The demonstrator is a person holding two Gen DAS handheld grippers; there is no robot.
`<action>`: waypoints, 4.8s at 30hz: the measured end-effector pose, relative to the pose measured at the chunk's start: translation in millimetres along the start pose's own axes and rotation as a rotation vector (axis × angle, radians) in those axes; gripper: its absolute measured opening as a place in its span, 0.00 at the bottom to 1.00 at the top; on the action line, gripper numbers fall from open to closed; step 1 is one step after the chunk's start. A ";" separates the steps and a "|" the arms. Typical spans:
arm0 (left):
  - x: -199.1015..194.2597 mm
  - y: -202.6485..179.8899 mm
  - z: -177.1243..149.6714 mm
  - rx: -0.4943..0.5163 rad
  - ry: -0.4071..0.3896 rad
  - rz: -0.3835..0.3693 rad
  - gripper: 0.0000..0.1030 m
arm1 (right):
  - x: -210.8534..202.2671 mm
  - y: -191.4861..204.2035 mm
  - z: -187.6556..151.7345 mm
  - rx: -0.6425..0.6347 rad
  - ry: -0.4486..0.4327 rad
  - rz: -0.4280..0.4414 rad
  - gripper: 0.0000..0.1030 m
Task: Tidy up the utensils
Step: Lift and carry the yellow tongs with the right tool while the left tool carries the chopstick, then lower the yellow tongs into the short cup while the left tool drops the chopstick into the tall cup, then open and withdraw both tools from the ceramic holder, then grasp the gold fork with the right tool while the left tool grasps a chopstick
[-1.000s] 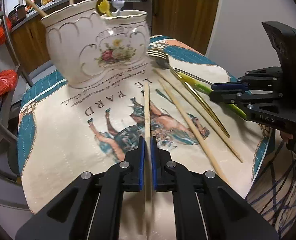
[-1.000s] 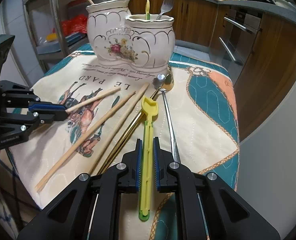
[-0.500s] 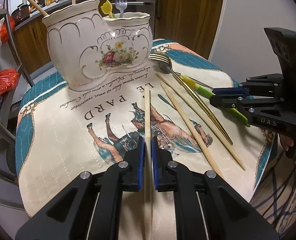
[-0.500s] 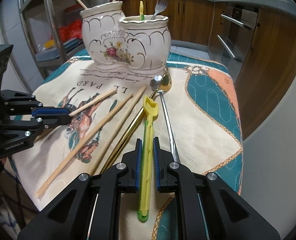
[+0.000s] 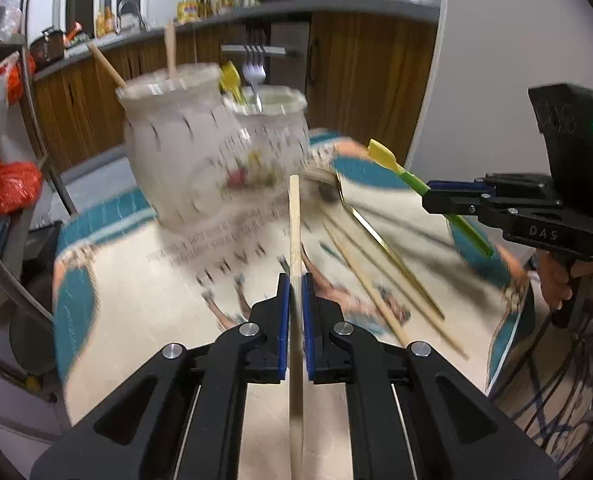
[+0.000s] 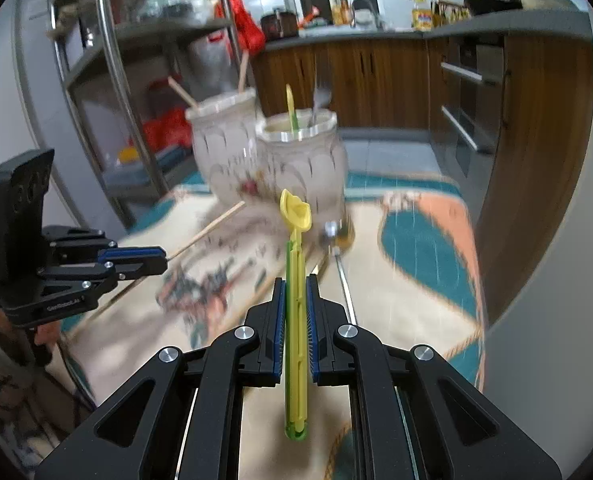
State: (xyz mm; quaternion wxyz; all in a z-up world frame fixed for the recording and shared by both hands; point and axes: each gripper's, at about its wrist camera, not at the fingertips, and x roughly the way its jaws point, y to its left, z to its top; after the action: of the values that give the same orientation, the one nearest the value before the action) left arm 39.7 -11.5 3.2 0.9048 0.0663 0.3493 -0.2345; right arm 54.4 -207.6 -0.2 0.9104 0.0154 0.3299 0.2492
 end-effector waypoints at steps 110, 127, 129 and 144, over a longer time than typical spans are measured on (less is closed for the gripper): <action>-61.3 28.4 1.5 -0.097 -0.372 0.197 0.95 | -22.0 -14.2 27.2 0.145 -0.286 -0.144 0.94; -23.3 25.2 -19.3 -0.130 -0.214 0.170 0.95 | 17.8 5.0 2.6 0.044 -0.057 -0.248 0.95; -21.8 23.9 -20.3 -0.126 -0.208 0.168 0.95 | 26.1 4.2 2.9 0.059 -0.030 -0.246 0.95; -5.2 18.9 -19.0 -0.135 -0.137 0.137 0.95 | 68.7 4.9 8.5 0.085 0.133 -0.209 0.35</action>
State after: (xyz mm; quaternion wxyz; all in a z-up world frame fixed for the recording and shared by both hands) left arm 33.8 12.4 -8.4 0.9428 0.0129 0.2964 -0.1518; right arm 102.6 -170.3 -33.4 0.9061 0.0029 0.3994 0.1393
